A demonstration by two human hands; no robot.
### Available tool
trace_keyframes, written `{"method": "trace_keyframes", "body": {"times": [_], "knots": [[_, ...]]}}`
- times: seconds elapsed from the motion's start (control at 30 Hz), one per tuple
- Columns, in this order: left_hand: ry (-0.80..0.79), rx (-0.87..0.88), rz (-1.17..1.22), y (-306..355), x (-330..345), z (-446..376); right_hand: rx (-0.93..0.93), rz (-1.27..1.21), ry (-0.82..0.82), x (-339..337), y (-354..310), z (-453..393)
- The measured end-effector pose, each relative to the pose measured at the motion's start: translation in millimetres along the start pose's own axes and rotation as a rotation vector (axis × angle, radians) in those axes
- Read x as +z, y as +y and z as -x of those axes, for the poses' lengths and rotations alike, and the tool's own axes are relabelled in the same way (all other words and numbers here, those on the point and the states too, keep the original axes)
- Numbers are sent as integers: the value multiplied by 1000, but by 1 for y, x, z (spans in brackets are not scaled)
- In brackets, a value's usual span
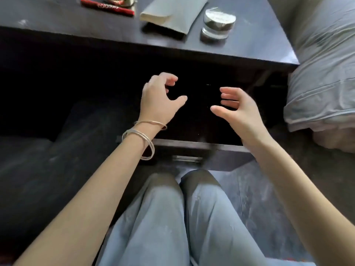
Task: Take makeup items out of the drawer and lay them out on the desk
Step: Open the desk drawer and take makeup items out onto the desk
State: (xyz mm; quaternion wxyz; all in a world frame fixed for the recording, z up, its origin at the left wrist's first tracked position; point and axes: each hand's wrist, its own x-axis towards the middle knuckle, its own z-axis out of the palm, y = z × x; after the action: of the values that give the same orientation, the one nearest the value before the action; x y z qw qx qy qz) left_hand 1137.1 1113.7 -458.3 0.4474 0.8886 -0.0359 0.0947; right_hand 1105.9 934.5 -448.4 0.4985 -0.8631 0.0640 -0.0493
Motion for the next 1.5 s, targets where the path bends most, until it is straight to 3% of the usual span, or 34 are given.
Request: {"method": "trace_keyframes", "body": {"times": [0.37, 0.73, 1.0, 1.27, 1.4, 1.5], "knots": [[-82, -72, -3, -40, 26, 14, -8, 35, 8, 42, 26, -1], [-161, -309, -53, -77, 86, -61, 151, 17, 8, 68, 57, -99], [-86, -244, -107, -108, 122, -119, 151, 46, -15, 101, 97, -152], [-363, -190, -425, -133, 151, -151, 80, 408, -174, 117, 119, -202], [-346, -158, -526, -130, 151, -164, 100, 668, -247, 117, 126, -216], [-324, -138, -606, -130, 151, -164, 141, 715, -212, 116, 124, -218]]}}
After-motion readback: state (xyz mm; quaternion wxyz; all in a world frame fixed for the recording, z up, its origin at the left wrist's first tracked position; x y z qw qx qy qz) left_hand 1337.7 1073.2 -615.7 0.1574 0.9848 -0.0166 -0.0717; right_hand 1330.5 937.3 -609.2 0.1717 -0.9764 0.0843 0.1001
